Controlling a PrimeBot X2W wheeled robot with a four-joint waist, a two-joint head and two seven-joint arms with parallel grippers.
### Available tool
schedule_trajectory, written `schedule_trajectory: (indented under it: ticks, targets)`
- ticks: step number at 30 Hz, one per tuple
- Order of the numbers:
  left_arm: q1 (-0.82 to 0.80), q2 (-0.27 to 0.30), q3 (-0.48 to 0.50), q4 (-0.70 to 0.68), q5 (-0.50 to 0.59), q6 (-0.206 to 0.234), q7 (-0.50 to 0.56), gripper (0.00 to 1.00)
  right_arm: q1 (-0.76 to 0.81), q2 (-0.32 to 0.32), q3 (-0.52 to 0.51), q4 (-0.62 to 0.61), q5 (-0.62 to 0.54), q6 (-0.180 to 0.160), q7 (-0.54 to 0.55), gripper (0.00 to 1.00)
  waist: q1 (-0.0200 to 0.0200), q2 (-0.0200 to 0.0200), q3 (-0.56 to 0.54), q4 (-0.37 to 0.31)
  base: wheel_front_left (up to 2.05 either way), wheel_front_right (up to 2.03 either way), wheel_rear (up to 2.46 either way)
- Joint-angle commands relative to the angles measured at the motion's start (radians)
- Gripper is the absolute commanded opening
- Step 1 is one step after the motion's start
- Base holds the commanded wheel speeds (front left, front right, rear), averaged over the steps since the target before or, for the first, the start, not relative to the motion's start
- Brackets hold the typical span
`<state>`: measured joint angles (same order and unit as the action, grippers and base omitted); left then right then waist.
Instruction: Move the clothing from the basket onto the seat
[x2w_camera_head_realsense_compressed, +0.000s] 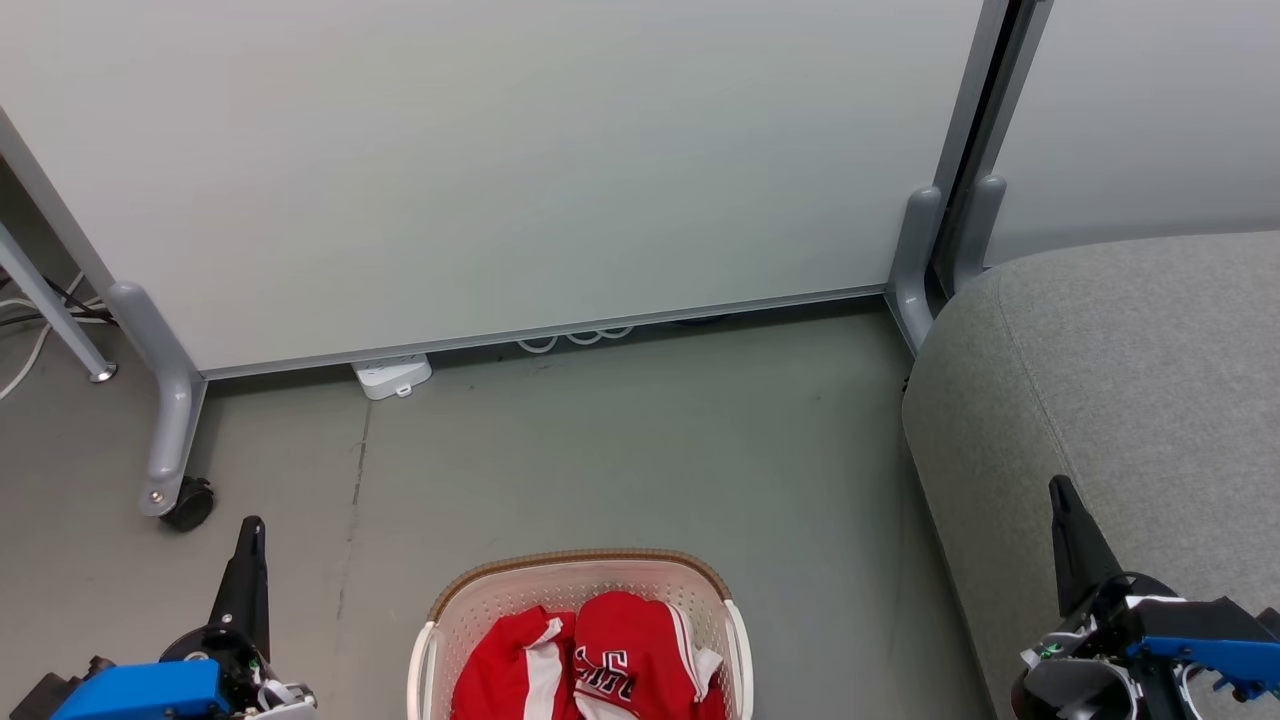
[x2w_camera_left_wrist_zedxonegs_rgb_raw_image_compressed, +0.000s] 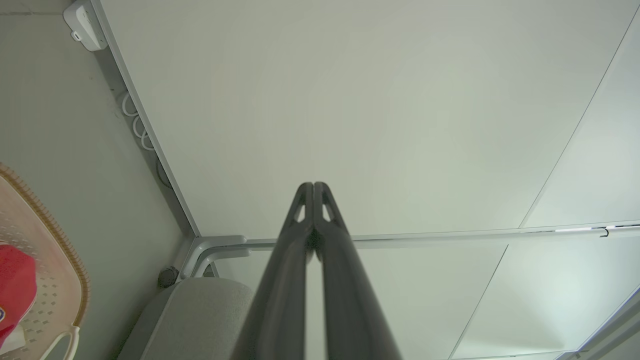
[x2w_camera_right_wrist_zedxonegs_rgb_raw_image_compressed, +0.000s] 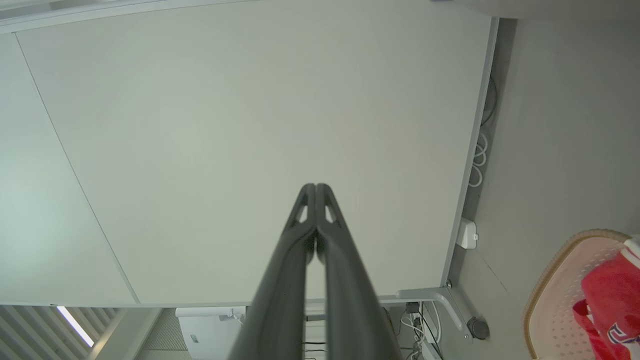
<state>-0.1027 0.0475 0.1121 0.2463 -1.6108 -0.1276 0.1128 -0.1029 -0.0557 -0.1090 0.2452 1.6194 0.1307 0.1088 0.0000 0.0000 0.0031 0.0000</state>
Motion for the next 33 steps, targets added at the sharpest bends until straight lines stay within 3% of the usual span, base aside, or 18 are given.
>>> schedule_trajectory:
  ticks: [1, 2, 3, 11, 20, 33]
  targets:
    - [-0.011, 0.006, 0.003, -0.002, -0.003, -0.006, 0.002, 0.00, -0.010, 0.003, -0.002, -0.002, -0.008, 0.000, 0.003, 0.00, 0.0000, 0.0000, 0.000, 0.000, 0.00, 0.00, 0.00]
    - [-0.011, 0.006, 0.003, -0.002, -0.003, -0.006, 0.002, 0.00, -0.010, 0.003, -0.002, -0.002, -0.008, 0.000, 0.003, 0.00, 0.0000, 0.0000, 0.000, 0.000, 0.00, 0.00, 0.00]
    - [0.000, 0.000, 0.000, 0.000, 0.000, 0.000, 0.000, 1.00, 0.000, 0.000, 0.000, 0.000, 0.000, 0.000, 0.000, 1.00, 0.0000, 0.0000, 0.000, 0.000, 0.00, 0.00, 0.00]
    - [0.016, -0.010, -0.012, 0.027, 0.020, 0.001, -0.022, 1.00, 0.022, 0.003, 0.012, 0.030, -0.020, 0.000, -0.022, 1.00, 0.0000, 0.0000, 0.001, 0.001, 0.00, 0.00, 0.00]
    - [-0.002, -0.008, -0.018, 0.019, 0.126, 0.001, -0.062, 1.00, 0.008, 0.004, 0.026, 0.025, -0.114, 0.000, -0.061, 1.00, 0.0000, 0.0000, 0.004, 0.002, 0.00, 0.00, 0.00]
    - [-0.027, -0.005, -0.045, -0.014, 0.435, 0.011, -0.122, 1.00, -0.016, 0.004, 0.082, 0.001, -0.385, 0.000, -0.121, 1.00, 0.0000, 0.0000, 0.009, 0.003, 0.00, 0.00, 0.00]
